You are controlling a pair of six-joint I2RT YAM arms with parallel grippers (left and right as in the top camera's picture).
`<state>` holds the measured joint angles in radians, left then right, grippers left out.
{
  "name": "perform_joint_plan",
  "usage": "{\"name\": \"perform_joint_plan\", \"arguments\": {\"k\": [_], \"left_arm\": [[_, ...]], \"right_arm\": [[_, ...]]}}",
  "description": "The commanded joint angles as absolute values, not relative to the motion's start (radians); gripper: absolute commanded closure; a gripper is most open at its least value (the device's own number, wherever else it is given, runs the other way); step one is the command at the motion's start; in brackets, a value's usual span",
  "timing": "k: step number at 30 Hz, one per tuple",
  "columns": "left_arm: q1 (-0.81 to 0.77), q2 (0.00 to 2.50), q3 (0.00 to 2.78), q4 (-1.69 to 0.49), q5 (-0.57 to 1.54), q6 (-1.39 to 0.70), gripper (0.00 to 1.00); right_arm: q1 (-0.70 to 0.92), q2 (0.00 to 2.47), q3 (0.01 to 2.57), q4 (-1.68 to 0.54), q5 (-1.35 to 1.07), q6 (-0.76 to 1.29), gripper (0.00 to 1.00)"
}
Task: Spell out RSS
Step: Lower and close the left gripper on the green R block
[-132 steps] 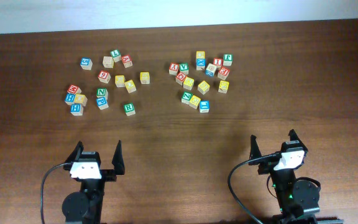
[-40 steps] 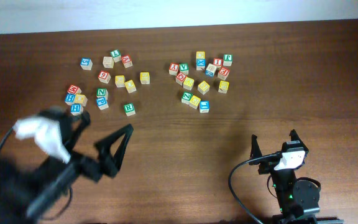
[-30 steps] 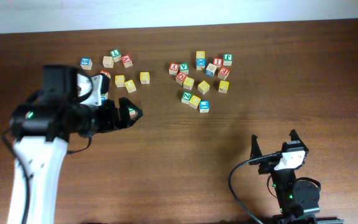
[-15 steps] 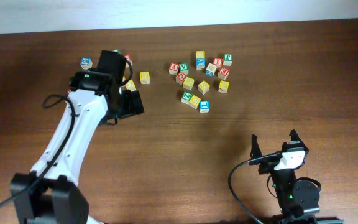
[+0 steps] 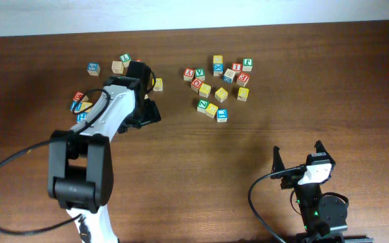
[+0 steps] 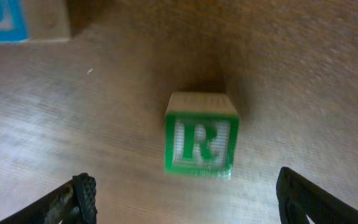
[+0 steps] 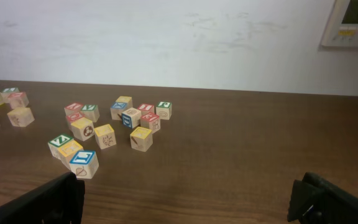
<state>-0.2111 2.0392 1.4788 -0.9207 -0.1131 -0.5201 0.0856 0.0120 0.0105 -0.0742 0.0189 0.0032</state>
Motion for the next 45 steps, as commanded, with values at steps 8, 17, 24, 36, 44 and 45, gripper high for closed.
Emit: {"name": "perform_joint_plan", "arguments": {"k": [8,17,24,36,44,45], "left_arm": [[-0.213,2.101,1.487,-0.8,-0.128,-0.47,0.29],[-0.213,2.185,1.487,-0.793,-0.118,-0.47,0.38],[-0.201,2.184,1.489,-0.794,-0.059,-0.47,0.61],[-0.182,2.182,1.516,-0.833,-0.037,-0.469,0.78],[-0.182,2.177,1.655,-1.012,-0.037,-0.439,0.81],[-0.182,2.173,1.672,-1.041,-0.036,-0.432,0.81]], "right_arm": [[0.076,0.003,0.006,-0.08,0.031,0.008,0.02],[0.076,0.003,0.006,-0.08,0.031,0.008,0.02],[0.076,0.003,0.006,-0.08,0.031,0.008,0.02],[0.076,0.003,0.006,-0.08,0.031,0.008,0.01],[0.076,0.003,0.006,-0.08,0.031,0.008,0.02],[0.076,0.003,0.006,-0.08,0.031,0.008,0.02]]}}
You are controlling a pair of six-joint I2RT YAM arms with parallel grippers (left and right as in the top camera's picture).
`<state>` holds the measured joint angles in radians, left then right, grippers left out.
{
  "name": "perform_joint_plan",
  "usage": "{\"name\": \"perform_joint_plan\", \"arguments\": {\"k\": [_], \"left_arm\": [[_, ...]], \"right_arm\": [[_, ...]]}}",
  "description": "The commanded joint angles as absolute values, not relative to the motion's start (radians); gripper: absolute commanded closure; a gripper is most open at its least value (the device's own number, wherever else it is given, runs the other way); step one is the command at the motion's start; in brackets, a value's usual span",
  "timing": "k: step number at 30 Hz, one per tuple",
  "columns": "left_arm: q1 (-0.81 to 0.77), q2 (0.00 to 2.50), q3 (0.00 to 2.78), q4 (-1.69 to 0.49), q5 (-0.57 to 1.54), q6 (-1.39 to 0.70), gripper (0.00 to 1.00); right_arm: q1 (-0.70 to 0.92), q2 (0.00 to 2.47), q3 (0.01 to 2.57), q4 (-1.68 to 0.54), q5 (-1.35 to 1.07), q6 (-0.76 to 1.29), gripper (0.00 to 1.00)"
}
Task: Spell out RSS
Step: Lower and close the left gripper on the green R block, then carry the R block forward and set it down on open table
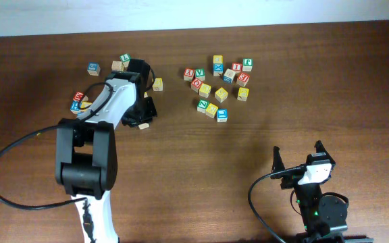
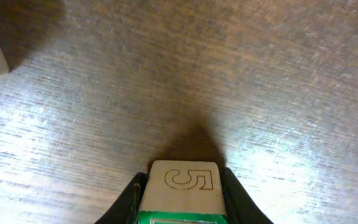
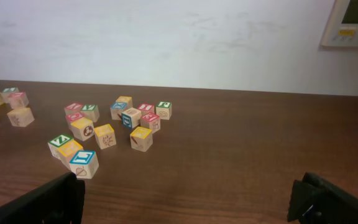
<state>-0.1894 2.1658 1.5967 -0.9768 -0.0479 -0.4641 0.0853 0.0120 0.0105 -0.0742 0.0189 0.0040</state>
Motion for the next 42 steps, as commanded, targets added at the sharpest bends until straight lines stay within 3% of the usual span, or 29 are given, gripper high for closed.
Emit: {"name": "perform_joint_plan", "arguments": {"k": [1,7,14,21,26,42], "left_arm": [[-0.182,2.168,1.681,-1.058,-0.028,-0.431,0.81],[-0.18,2.055,1.69,-1.143,0.086,-0.394,0.79],[-0.23,1.947,1.668,-1.299,0.082,-0.342,0.81],[-0.37,1.947,1.412,-1.088,0.043,-0.344,0.81],[-0.354,1.947,1.375,-1.072,-0.077,-0.391,0.81],[-0.344,1.946,1.237,-0.871,-0.076,-0.398,0.78]], "right_arm": [[0.076,0.003,0.006,-0.08,0.031,0.008,0.02],[0.076,0.003,0.006,-0.08,0.031,0.008,0.02],[0.076,0.003,0.006,-0.08,0.031,0.008,0.02],[0.076,0.003,0.006,-0.08,0.031,0.008,0.02],[0.076,0.003,0.006,-0.08,0.031,0.008,0.02],[0.076,0.003,0.006,-0.08,0.031,0.008,0.02]]}}
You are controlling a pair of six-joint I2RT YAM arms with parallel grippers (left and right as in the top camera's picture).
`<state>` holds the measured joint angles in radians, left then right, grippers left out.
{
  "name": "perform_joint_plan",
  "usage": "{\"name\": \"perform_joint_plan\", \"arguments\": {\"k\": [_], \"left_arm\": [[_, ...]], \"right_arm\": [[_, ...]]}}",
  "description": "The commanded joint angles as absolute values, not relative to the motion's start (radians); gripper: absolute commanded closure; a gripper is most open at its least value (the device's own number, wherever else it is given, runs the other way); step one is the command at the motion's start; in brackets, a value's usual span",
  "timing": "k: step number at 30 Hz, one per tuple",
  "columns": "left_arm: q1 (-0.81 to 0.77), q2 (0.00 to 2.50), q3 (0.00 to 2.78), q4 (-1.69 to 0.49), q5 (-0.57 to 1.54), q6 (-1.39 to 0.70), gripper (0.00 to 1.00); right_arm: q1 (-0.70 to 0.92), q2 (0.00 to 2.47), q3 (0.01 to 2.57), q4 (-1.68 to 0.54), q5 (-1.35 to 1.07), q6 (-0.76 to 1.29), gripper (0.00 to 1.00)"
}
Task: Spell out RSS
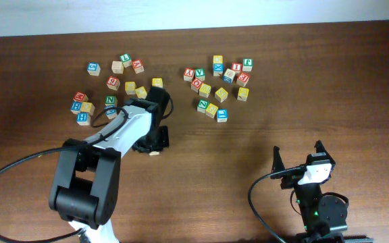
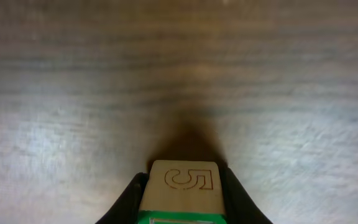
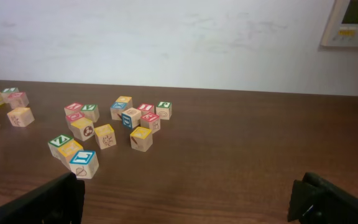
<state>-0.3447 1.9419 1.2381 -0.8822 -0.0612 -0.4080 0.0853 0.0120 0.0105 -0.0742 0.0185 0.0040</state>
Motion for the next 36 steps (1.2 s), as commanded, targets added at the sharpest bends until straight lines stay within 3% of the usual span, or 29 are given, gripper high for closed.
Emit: {"name": "perform_joint_plan", "arguments": {"k": [1,10,13,23,27,28,36], "left_arm": [[-0.344,1.946,1.237,-0.87,-0.076,-0.398,0.77],[-0.344,1.946,1.237,-0.87,-0.076,-0.399,0.6],[-0.344,1.946,1.242,-0.874,-0.075,-0.399,0.5],[-0.323,1.944,1.505,-1.097,-0.068,-0.398,0.45],[-0.309,1.934,1.689,-1.235,-0.068,-0.399,0.07],[-0.297,1.93,1.725,-1.265,-0.068,-0.399,0.02],[-0.047,1.898,1.812,-1.383,-0.049,-0.43,0.01]], "right_arm": [[0.076,0.003,0.006,-0.08,0.031,0.008,0.02],[0.076,0.003,0.006,-0.08,0.031,0.008,0.02],[0.076,0.003,0.006,-0.08,0.031,0.008,0.02],[0.076,0.003,0.006,-0.08,0.031,0.008,0.02],[0.076,0.003,0.006,-0.08,0.031,0.008,0.02],[0.076,0.003,0.006,-0.08,0.031,0.008,0.02],[0.076,0.003,0.006,-0.08,0.031,0.008,0.02]]}}
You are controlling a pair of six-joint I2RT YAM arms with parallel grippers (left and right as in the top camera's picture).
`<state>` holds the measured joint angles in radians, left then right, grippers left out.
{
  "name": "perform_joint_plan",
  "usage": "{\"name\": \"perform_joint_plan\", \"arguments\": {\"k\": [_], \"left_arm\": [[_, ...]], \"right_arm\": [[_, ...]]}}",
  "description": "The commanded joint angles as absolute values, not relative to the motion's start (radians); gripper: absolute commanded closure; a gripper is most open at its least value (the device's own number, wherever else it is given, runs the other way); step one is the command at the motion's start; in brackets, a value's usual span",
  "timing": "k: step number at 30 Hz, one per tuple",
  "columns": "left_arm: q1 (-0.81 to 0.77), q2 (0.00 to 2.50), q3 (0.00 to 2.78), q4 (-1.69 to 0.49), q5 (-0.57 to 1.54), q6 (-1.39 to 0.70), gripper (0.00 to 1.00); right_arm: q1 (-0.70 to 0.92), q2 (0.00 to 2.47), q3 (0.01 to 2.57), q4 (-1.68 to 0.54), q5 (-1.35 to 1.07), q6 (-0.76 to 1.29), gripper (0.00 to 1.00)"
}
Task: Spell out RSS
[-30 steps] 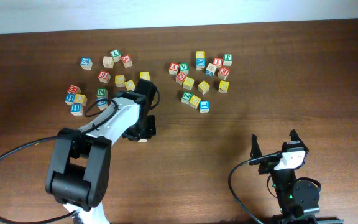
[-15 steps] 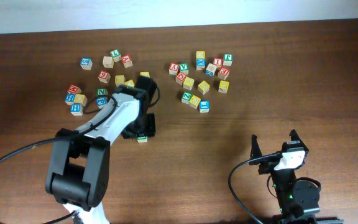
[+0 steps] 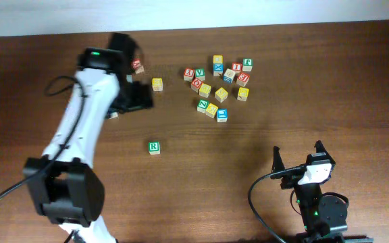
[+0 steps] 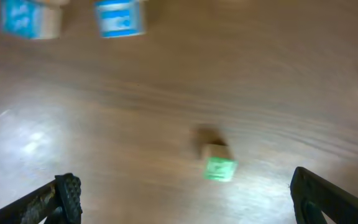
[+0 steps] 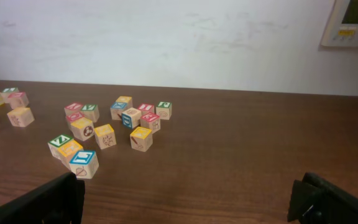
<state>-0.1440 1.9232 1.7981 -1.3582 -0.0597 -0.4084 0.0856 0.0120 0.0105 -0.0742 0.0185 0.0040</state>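
Note:
The green R block (image 3: 154, 147) stands alone on the brown table, letter up; the blurred left wrist view shows it as a small green block (image 4: 219, 167) far below. My left gripper (image 3: 132, 98) hangs open high above the table, up and left of that block, its fingers (image 4: 69, 194) wide apart with nothing between them. Two blue blocks (image 4: 120, 17) lie at that view's top. My right gripper (image 3: 297, 162) rests open near the front right, holding nothing. A cluster of letter blocks (image 3: 218, 88) lies at the back centre, also visible as blocks (image 5: 104, 134) in the right wrist view.
Part of the left group of blocks (image 3: 157, 84) shows beside my left arm; the arm hides the others. A white wall (image 5: 166, 37) rises behind the table's far edge. A black cable (image 3: 258, 202) loops at the right arm's base.
My left gripper has let go of the R block, which now stands on the table at centre-left. The gripper is open, higher and farther back-left. The right arm has not moved.
First my left gripper was open over the R block among the left group. Then it was shut on the block, its 5 face showing, and later held it near the table's centre-left. Now the block stands there alone and the gripper is open and away.

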Motion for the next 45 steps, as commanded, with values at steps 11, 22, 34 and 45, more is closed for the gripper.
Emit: {"name": "perform_joint_plan", "arguments": {"k": [11,22,34,45], "left_arm": [[0.249,1.898,1.812,-1.393,-0.049,-0.471,0.01],[0.28,1.898,1.805,-1.424,-0.049,-0.471,0.01],[0.28,1.898,1.805,-1.43,0.001,-0.471,0.01],[0.145,1.898,1.805,-1.236,0.37,-0.148,0.15]], "right_arm": [[0.076,0.003,0.006,-0.08,0.031,0.008,0.02],[0.078,0.003,0.006,0.16,-0.538,0.554,0.02],[0.078,0.144,0.287,0.353,-0.464,0.525,0.02],[0.077,0.698,0.751,-0.175,-0.438,0.246,0.02]]}}
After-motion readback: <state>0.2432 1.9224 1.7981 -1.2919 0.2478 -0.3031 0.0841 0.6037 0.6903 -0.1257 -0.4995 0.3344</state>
